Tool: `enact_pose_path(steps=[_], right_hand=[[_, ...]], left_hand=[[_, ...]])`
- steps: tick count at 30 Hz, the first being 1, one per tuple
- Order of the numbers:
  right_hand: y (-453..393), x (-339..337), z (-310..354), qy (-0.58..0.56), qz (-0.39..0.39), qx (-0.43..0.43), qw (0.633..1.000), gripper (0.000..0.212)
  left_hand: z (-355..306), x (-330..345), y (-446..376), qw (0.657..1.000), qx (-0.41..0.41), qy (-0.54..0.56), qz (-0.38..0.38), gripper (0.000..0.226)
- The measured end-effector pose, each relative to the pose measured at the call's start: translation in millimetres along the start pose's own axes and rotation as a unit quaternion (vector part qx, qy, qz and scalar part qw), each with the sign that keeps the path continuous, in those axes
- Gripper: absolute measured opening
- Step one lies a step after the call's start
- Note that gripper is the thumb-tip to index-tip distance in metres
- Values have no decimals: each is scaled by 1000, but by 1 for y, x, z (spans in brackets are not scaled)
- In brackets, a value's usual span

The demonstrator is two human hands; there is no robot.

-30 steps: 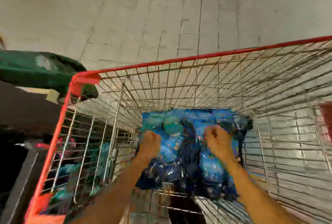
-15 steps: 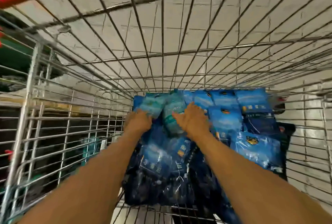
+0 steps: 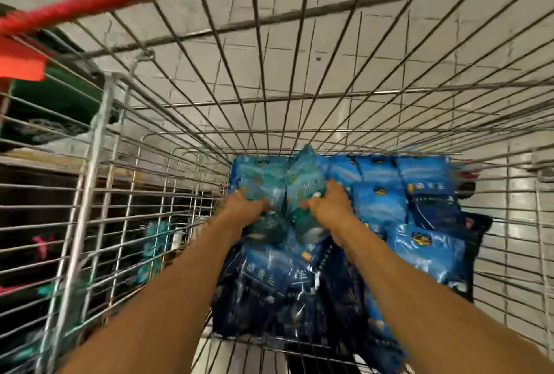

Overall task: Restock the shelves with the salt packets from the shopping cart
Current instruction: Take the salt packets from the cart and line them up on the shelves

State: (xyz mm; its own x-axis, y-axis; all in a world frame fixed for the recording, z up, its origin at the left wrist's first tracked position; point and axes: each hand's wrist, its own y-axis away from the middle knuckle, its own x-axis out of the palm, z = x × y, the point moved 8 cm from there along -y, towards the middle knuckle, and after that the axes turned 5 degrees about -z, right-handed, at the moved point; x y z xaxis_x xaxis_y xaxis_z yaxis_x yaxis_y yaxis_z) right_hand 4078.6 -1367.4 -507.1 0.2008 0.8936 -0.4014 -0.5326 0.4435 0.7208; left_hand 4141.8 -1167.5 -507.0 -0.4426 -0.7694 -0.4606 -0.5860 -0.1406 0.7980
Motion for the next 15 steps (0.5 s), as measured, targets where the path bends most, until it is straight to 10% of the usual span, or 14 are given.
enact_pose_path(steps=[9,15], right_hand=[[142,-92,-14,-178,47,61,981,101],[282,-135,37,-195,100,11,976,75]], left_hand=[[-22,-36,154,992,62,90,58,52],[-4,-112,304,973,63,208,78,94]])
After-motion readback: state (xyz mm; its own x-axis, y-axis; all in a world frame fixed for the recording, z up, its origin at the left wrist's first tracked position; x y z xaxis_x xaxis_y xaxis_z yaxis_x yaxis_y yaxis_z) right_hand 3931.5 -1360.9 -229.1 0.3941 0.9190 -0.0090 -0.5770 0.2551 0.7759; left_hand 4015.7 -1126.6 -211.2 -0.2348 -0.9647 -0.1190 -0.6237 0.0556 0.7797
